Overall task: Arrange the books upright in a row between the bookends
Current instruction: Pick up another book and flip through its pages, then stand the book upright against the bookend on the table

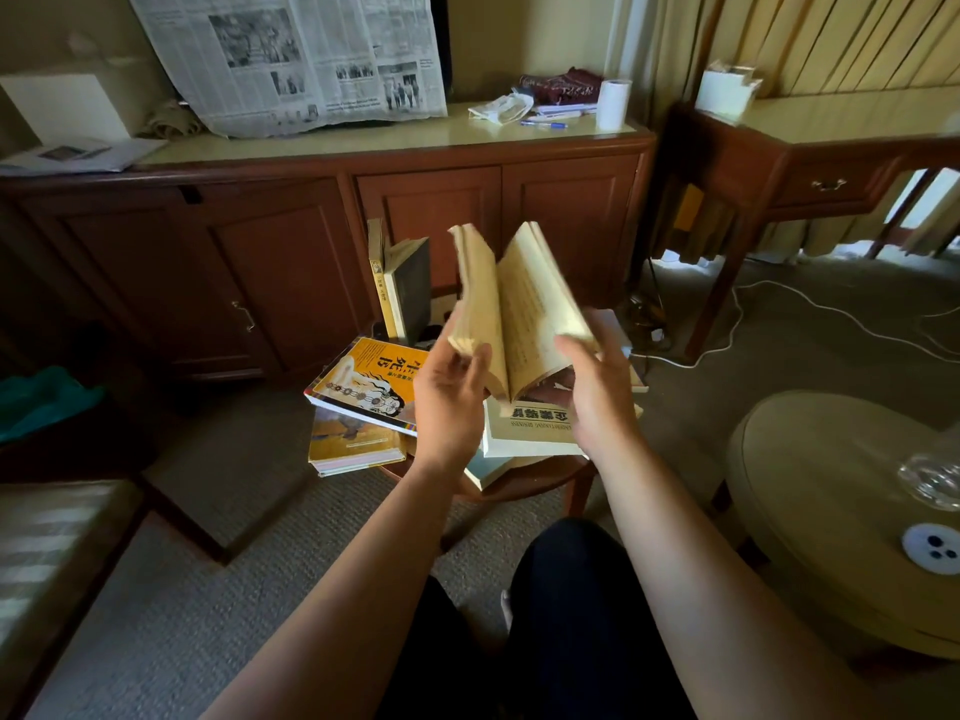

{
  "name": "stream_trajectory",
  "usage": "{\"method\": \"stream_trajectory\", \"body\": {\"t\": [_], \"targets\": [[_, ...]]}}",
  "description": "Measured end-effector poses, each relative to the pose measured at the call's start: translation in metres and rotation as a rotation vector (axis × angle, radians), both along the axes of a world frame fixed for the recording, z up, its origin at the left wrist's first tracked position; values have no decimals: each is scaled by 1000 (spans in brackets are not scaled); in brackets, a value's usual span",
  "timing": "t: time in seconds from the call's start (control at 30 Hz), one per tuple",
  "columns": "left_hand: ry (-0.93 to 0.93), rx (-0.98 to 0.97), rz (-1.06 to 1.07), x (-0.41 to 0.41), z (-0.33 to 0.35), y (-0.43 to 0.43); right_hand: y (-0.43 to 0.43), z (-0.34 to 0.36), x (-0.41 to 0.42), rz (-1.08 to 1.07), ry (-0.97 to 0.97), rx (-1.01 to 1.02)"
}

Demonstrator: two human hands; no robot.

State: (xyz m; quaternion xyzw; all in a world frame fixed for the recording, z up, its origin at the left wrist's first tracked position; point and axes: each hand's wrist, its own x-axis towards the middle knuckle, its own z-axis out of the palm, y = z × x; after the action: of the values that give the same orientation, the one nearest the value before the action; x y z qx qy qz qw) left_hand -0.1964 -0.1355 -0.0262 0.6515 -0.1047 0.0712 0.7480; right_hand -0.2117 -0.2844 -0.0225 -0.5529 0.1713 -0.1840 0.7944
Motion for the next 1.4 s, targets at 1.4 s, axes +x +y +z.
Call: {"method": "stream_trajectory", "body": {"t": [1.4], "targets": [[-181,520,-370,7,-17,16,23,48,37,49,312,-701]]}}
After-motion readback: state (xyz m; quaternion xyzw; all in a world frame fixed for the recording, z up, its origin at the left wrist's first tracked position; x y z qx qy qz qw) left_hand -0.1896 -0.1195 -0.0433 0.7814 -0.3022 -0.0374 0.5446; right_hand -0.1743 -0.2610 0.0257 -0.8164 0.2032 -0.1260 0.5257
